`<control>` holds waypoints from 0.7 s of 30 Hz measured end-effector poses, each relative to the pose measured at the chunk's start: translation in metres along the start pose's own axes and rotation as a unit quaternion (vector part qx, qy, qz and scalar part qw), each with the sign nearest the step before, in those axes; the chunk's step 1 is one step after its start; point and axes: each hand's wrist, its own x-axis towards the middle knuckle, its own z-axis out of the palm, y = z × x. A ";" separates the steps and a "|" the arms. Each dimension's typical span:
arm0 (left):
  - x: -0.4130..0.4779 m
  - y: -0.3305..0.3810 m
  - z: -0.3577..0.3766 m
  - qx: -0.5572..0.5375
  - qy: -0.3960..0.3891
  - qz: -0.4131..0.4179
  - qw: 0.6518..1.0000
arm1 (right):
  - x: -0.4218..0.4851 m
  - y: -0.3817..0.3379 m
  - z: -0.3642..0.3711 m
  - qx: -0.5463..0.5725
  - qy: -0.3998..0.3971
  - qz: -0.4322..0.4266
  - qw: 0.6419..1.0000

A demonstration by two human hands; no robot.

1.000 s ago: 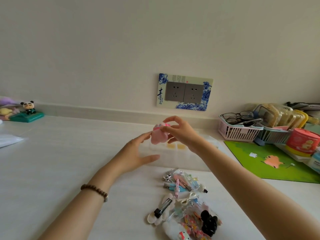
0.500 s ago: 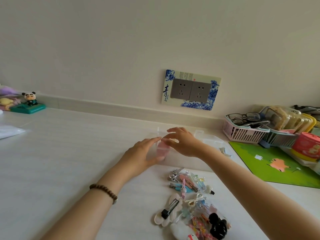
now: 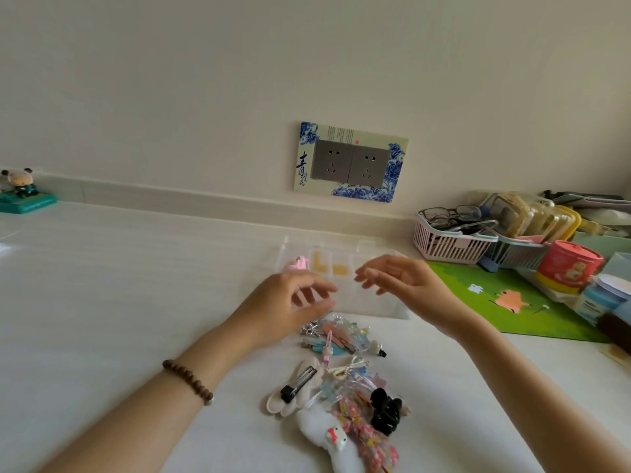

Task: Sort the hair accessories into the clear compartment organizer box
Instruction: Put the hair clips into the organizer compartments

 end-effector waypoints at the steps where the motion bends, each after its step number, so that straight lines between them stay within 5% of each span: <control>1: 0.000 0.001 0.008 0.012 -0.040 -0.013 0.999 | -0.005 0.008 0.000 -0.008 -0.006 0.010 1.000; 6: 0.010 0.003 0.035 0.060 -0.120 -0.058 0.989 | -0.015 0.027 0.001 0.043 0.040 0.023 0.998; 14: 0.018 0.010 0.033 0.034 -0.117 -0.084 0.989 | -0.022 0.038 0.000 0.022 0.064 0.046 0.997; 21: 0.012 0.009 0.025 -0.010 -0.111 -0.098 0.989 | -0.026 0.038 0.009 -0.058 -0.063 0.068 0.994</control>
